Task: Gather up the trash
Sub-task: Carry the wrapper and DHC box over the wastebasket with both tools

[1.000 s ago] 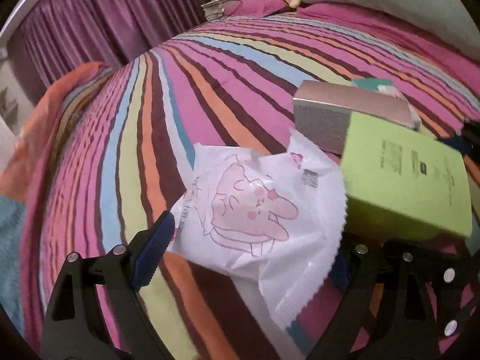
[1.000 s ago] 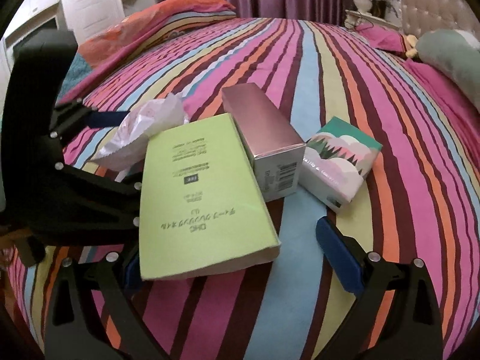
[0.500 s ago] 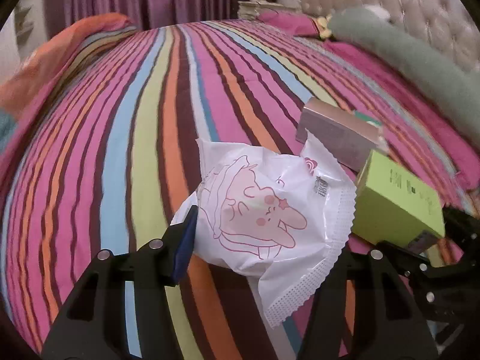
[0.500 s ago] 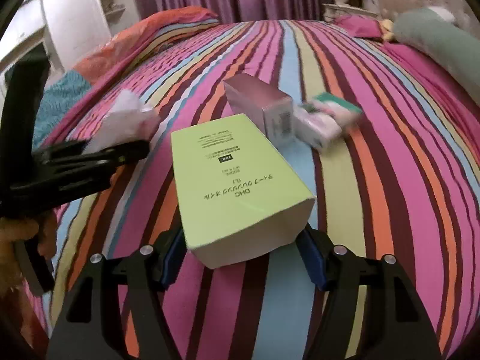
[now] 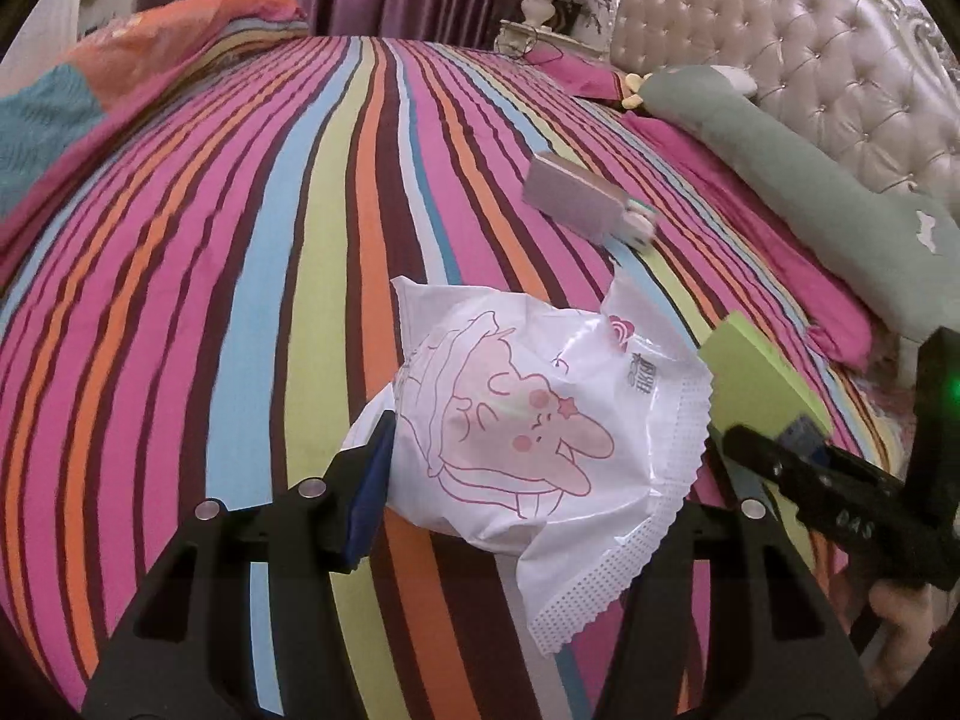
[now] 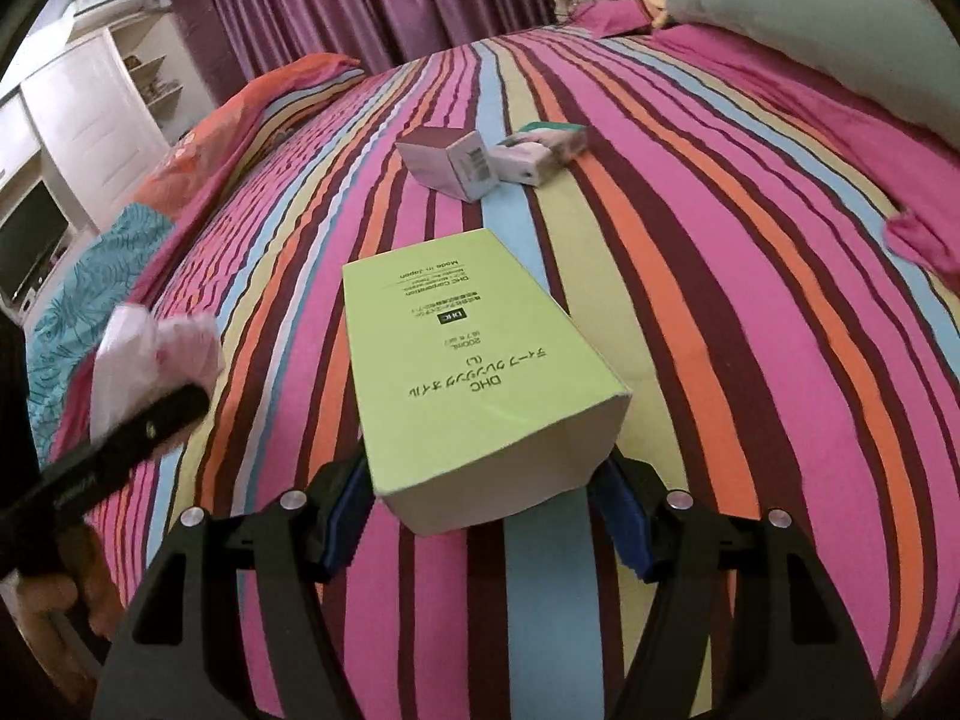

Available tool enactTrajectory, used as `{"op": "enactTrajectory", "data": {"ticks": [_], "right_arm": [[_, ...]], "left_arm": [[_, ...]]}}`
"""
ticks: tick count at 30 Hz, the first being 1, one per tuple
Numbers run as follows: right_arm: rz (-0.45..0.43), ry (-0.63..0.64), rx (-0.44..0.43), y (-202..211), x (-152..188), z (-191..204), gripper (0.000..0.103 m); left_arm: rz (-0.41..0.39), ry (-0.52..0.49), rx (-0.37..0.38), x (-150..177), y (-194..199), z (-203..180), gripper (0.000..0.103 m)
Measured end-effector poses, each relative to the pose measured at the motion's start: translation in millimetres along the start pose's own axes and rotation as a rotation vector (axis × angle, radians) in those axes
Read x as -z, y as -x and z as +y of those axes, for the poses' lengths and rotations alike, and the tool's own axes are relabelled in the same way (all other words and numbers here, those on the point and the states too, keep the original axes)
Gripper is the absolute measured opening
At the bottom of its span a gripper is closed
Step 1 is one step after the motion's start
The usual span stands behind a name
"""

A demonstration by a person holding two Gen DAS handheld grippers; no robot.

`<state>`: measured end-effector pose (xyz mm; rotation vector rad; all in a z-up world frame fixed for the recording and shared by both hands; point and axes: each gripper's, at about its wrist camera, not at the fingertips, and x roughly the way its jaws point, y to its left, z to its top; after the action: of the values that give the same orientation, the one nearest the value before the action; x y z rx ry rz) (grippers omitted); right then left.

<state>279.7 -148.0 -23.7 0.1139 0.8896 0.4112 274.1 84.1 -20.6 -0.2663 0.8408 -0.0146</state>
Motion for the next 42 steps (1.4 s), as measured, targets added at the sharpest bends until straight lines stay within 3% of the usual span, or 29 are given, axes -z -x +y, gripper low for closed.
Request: {"op": "enactTrajectory", "data": {"ticks": [16,26,32,42], "right_arm": [[-0.050,-0.081,-0.020,79.9,58.1,-2.4,0.064],[-0.049,-0.044,-0.012,117.5,98.7,5.1,0.064],[-0.010,-0.007,-0.018,129.7,130.2,16.8,0.063],[0.132,0.022,0.015,117.1,179.6,23.5,0.063]], "left_arm": [[0.013,0.018,0.041,96.8,77.8,-9.5,0.053],[0.038,-0.006,0.061,146.9,113.0,-21.7,0.053],[0.083,-0.048,0.080,184.1,127.3,-37.0,0.053],[0.224,-0.039,0.069,237.4,112.6,-48.1,0.053]]}}
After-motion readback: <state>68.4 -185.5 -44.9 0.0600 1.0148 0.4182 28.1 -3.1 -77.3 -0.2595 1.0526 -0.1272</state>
